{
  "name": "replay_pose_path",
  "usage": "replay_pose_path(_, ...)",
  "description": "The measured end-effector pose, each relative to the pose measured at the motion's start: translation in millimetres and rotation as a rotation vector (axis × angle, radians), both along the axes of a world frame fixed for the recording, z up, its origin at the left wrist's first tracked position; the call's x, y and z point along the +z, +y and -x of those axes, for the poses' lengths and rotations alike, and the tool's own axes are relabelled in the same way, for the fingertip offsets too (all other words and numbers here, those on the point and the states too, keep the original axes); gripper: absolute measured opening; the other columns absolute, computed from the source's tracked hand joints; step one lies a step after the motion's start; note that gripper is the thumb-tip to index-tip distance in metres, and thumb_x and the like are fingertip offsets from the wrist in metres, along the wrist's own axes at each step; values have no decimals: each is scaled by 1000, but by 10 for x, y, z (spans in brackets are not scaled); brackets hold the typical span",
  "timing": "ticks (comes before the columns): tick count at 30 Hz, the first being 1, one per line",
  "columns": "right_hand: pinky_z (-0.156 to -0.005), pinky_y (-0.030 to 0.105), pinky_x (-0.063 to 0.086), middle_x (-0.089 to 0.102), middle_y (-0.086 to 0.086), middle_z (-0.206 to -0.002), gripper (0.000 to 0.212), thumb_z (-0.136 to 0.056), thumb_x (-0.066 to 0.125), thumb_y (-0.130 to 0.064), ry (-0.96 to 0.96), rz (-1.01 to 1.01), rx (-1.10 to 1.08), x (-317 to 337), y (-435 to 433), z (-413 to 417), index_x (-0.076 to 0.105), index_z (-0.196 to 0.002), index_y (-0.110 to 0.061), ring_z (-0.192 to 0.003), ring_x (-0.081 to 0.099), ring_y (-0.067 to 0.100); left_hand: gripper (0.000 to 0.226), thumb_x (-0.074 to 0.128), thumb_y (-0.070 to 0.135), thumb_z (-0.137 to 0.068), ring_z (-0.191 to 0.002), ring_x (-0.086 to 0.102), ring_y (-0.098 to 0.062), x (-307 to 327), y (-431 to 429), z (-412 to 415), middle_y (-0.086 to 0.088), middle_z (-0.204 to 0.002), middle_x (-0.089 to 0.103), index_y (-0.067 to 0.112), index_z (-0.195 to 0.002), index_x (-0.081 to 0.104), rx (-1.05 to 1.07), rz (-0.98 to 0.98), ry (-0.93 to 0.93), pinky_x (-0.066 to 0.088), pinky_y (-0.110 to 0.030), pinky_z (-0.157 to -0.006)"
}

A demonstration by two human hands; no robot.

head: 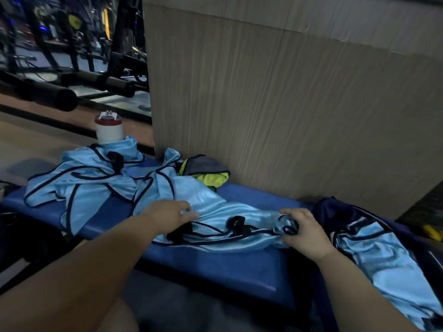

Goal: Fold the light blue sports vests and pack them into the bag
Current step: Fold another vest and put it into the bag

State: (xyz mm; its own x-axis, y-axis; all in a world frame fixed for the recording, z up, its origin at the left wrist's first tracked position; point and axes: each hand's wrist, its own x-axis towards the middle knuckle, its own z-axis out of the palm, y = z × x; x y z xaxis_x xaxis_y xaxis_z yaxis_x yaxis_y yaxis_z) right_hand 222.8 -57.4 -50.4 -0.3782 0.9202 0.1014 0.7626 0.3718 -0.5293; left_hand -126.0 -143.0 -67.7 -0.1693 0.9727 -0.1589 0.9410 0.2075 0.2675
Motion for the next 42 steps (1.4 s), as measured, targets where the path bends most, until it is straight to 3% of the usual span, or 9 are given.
replay_pose_path(2,-98,17,32,47,-2,-121,60,-74,74,-1,73,-10,-55,36,0,-76,57,-124,-31,-120,51,18,48,30,63,-97,-90,53,-19,-22,19,-16,1,-93,58,23,-94,57,17,25,41,38,-32,-75)
replay_pose_path(7,-84,30,42,65,12,-111,47,-85,62,-2,213,-70,-344,144,-61,-249,59,-131,-14,-102,60,30,54,37,61,-94,-107,56,-22,-112,88,-8,-4,-118,60,17,-116,60,137,40,166,46,-33,-89)
replay_pose_path(11,-57,30,42,63,6,-72,38,-85,45,5,533,-59,-479,336,-135,-365,69,-103,-19,-62,54,22,53,52,53,-86,-109,56,-24,-115,103,-9,-5,-127,53,17,-125,55,199,25,79,47,-34,-87)
replay_pose_path(17,-54,23,55,68,-3,-75,56,-76,30,19,1152,138,-433,457,-57,-746,63,-54,-22,-57,66,15,78,65,22,-78,-92,61,-23,-98,143,-10,-12,-122,53,32,-147,29,245,56,-295,50,-28,-70)
replay_pose_path(23,-57,23,53,67,7,-92,63,-81,33,27,719,199,-347,416,-36,-1121,68,-55,-19,-82,60,29,46,56,37,-91,-103,60,-31,-162,202,-10,-21,-111,64,-3,-112,62,315,-1,-112,46,-35,-83)
replay_pose_path(28,-65,34,57,74,11,-89,26,-87,42,14,853,377,-250,524,-158,-1152,58,-74,-3,-75,70,27,51,64,48,-86,-94,62,-27,-245,150,30,-16,-103,67,0,-106,64,342,-52,-34,44,-32,-75)
replay_pose_path(35,-53,27,58,70,12,-73,35,-83,39,-1,1074,421,-299,457,-215,-1082,65,-61,-7,-69,68,29,62,64,38,-86,-130,42,-31,-267,89,-47,-14,-148,31,29,-143,40,312,-134,-103,39,-36,-107)
replay_pose_path(40,-97,54,50,69,27,-101,59,-73,77,-52,891,486,-316,274,-135,-991,60,-89,1,-96,68,37,51,49,36,-97,-133,41,-30,-255,148,9,-14,-153,28,34,-147,38,354,-73,-179,38,-34,-108)
replay_pose_path(42,-91,50,49,66,23,-88,50,-59,90,-39,760,401,-324,258,-97,-891,57,-76,-5,-87,65,34,54,49,26,-97,-130,45,-31,-264,166,43,-12,-151,35,30,-149,35,368,-92,-227,41,-35,-104)
